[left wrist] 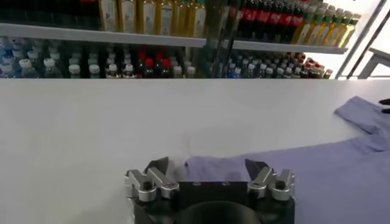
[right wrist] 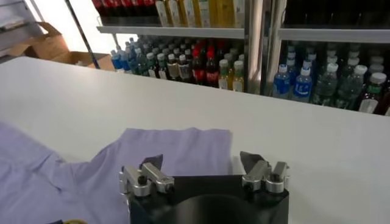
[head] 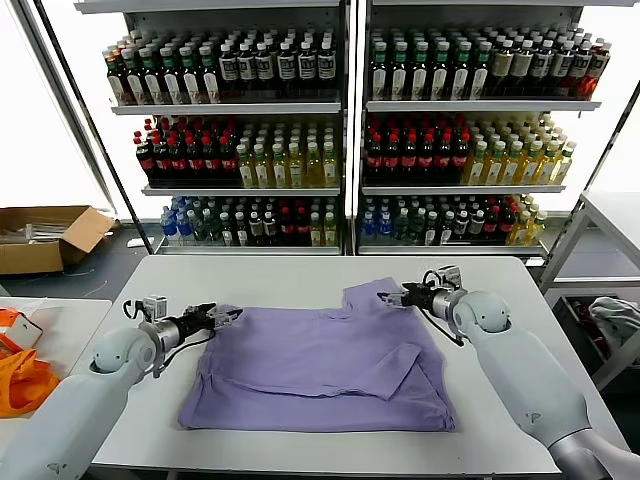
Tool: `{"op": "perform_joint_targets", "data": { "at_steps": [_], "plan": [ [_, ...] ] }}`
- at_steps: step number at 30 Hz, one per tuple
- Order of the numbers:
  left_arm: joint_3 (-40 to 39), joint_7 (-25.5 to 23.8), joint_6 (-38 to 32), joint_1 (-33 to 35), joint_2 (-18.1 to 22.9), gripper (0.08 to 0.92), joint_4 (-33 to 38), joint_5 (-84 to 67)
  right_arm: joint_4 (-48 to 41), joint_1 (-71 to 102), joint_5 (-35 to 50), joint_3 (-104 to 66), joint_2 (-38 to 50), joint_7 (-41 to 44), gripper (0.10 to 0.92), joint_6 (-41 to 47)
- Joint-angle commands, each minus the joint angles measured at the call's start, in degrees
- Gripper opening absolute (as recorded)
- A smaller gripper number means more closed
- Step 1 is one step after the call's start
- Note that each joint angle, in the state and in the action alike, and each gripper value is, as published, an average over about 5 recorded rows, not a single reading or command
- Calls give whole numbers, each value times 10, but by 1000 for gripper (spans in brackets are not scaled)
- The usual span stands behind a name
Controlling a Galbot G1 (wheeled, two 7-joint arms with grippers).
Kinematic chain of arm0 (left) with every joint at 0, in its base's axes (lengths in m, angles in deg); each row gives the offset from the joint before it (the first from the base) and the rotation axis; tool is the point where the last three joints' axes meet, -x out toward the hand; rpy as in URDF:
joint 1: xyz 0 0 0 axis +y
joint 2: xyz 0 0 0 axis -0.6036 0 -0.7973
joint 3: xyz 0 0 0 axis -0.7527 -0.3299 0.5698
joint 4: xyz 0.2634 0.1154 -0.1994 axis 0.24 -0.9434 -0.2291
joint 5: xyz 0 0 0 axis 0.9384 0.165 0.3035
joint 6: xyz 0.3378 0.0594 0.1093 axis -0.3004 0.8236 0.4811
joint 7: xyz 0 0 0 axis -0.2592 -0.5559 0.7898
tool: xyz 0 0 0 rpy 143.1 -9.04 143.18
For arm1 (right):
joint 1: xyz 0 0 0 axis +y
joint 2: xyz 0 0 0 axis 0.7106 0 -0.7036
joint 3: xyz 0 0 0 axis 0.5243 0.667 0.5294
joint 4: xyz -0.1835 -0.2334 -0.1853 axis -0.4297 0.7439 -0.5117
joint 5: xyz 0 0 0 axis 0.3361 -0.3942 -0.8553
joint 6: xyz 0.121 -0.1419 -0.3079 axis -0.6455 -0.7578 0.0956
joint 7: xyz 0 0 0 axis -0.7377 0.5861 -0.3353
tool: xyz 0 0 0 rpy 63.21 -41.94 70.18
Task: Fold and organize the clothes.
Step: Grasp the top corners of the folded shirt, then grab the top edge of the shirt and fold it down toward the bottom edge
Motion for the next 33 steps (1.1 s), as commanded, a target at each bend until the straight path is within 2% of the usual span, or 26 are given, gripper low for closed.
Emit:
{"op": "perform_joint_targets", "data": {
  "at_steps": [1, 8, 17, 22, 27, 33],
  "plan": [
    [-11, -4, 10, 6, 2, 698, -6, 4, -14, -10, -3, 11, -11, 1, 550, 6],
    [-1, -5, 15, 20, 2, 499, 10, 1, 12, -1, 7, 3, -9, -3, 342, 7],
    [13, 6, 5, 27, 6, 239, 20, -7, 60, 19, 30, -16, 2, -9, 121, 7],
    [21, 34, -19, 28, 7, 120, 41, -27, 115, 45, 65, -43, 9, -14, 106, 7],
    [35, 64, -35, 41, 2, 101, 81, -52, 180, 89, 87, -71, 29, -16, 106, 7],
    [74, 91, -36, 101, -24, 95, 169, -72, 271, 164, 106, -122, 72, -10, 106, 7]
  ]
}}
